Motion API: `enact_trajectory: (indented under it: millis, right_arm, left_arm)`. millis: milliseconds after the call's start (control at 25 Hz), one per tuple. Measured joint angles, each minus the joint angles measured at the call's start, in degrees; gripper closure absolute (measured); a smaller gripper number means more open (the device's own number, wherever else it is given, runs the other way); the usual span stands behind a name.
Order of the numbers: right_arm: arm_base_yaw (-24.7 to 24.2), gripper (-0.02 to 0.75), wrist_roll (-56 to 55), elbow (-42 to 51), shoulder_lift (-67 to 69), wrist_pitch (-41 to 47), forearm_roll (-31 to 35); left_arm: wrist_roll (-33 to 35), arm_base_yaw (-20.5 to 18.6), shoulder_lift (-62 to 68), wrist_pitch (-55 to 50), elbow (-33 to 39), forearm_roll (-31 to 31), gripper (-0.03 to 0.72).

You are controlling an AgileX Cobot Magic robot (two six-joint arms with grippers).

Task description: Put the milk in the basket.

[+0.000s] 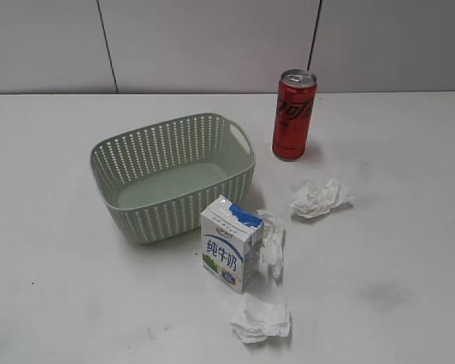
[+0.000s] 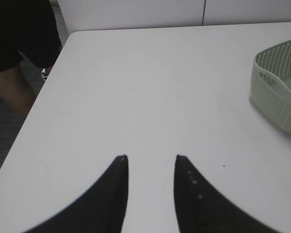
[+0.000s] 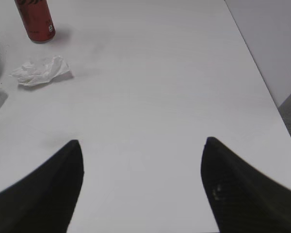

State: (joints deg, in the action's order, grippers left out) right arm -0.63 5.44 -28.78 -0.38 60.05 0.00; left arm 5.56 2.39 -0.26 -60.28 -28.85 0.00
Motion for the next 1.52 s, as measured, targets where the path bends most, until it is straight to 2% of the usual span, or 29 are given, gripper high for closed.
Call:
enact_trajectory:
  millis: [960,1040,1200,1400,1520]
  right_arm:
    - [0.00,0.153,-0.61,-0.52,1.19,-0.60,0.00]
    - [0.00,0.144,-0.93,-1.70,3.13,-3.10,0.00]
    - [0.00,0.077,-1.11,-2.38,9.13,-10.22,0.00]
    - [0.00,0.067,-1.11,-2.94,20.23,-18.44,3.55]
    - [0.00,0.067,-0.42,-4.68,29.12,-18.99,4.64]
  left_arm:
    - [0.00,0.00,0.00,0.00,0.00,0.00,0.449]
    - [0.00,0.00,0.00,0.00,0.00,0.00,0.449]
    - [0.00,0.00,0.00,0.00,0.00,0.00,0.449]
    - [0.00,0.00,0.00,0.00,0.00,0.00,0.449]
    - [0.00,0.00,0.00,0.00,0.00,0.00,0.449]
